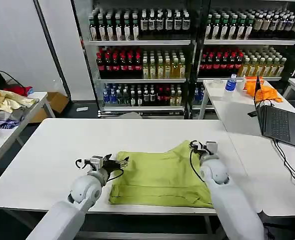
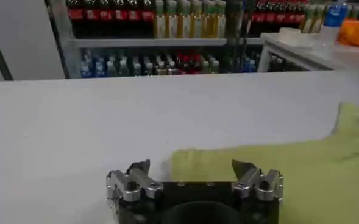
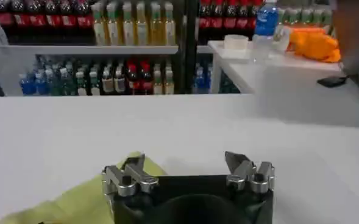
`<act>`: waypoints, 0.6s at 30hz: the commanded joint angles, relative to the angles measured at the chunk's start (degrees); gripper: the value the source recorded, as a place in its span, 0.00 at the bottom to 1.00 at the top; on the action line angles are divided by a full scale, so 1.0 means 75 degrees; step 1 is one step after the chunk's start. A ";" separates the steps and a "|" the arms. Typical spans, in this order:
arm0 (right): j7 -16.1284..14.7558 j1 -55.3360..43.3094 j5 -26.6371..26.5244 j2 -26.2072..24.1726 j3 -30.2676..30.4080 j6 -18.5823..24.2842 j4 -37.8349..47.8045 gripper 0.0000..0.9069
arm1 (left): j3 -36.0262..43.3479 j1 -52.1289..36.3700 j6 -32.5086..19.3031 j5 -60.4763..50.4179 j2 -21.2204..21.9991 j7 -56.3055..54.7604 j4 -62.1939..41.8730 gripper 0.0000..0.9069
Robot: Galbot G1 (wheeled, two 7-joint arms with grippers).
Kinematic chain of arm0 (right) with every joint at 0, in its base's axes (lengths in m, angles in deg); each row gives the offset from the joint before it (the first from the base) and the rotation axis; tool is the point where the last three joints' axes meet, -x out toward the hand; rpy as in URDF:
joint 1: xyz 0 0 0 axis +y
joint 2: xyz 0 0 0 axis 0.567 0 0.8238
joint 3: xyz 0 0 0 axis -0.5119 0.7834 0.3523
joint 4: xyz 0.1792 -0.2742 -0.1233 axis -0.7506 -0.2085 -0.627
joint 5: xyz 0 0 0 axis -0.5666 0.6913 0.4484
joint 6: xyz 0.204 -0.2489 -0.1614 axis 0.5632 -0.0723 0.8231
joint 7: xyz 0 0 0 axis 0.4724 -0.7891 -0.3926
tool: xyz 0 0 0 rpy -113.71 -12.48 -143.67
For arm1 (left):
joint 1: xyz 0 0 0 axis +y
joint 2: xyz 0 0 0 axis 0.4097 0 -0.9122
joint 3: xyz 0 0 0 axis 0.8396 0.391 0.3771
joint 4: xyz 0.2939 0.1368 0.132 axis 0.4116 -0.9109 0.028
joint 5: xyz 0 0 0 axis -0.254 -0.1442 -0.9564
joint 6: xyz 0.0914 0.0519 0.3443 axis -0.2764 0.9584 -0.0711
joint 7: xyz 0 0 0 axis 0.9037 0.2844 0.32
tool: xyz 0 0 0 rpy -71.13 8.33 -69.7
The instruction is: Fold and organize the clothes.
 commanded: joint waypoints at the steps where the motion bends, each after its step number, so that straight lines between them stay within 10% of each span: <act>1: 0.0017 -0.1034 -0.0153 0.0508 0.0352 -0.0056 0.1457 1.00 | 0.0435 -0.0919 -0.0011 0.0015 0.0223 0.0037 -0.1099 1.00; 5: 0.0039 -0.1036 -0.0154 0.0660 0.0338 -0.0071 0.1638 1.00 | 0.0436 -0.0884 0.0095 0.0043 0.0246 0.0160 -0.1171 0.94; 7: 0.0102 -0.0950 -0.0142 0.0724 0.0329 -0.0097 0.1603 0.78 | 0.0439 -0.0784 0.0140 0.0044 0.0223 0.0231 -0.1091 0.24; 8: 0.0146 -0.0896 -0.0144 0.0742 0.0329 -0.0127 0.1560 0.78 | 0.0447 -0.0748 0.0157 0.0042 0.0206 0.0256 -0.1035 0.17; 10: 0.0219 -0.0809 -0.0141 0.0753 0.0343 -0.0158 0.1518 0.49 | 0.0462 -0.0678 0.0190 0.0034 0.0187 0.0312 -0.0972 0.07; 11: 0.0226 -0.0781 -0.0136 0.0750 0.0352 -0.0158 0.1510 0.18 | 0.0466 -0.0644 0.0201 0.0033 0.0182 0.0333 -0.0946 0.03; 13: 0.0225 -0.0661 -0.0132 0.0734 0.0374 -0.0158 0.1424 0.00 | 0.0475 -0.0609 0.0203 0.0031 0.0187 0.0367 -0.0918 0.02; 18: 0.0256 -0.0441 -0.0150 0.0682 0.0399 -0.0160 0.1144 0.00 | 0.0484 -0.0580 0.0197 0.0036 0.0205 0.0427 -0.0927 0.02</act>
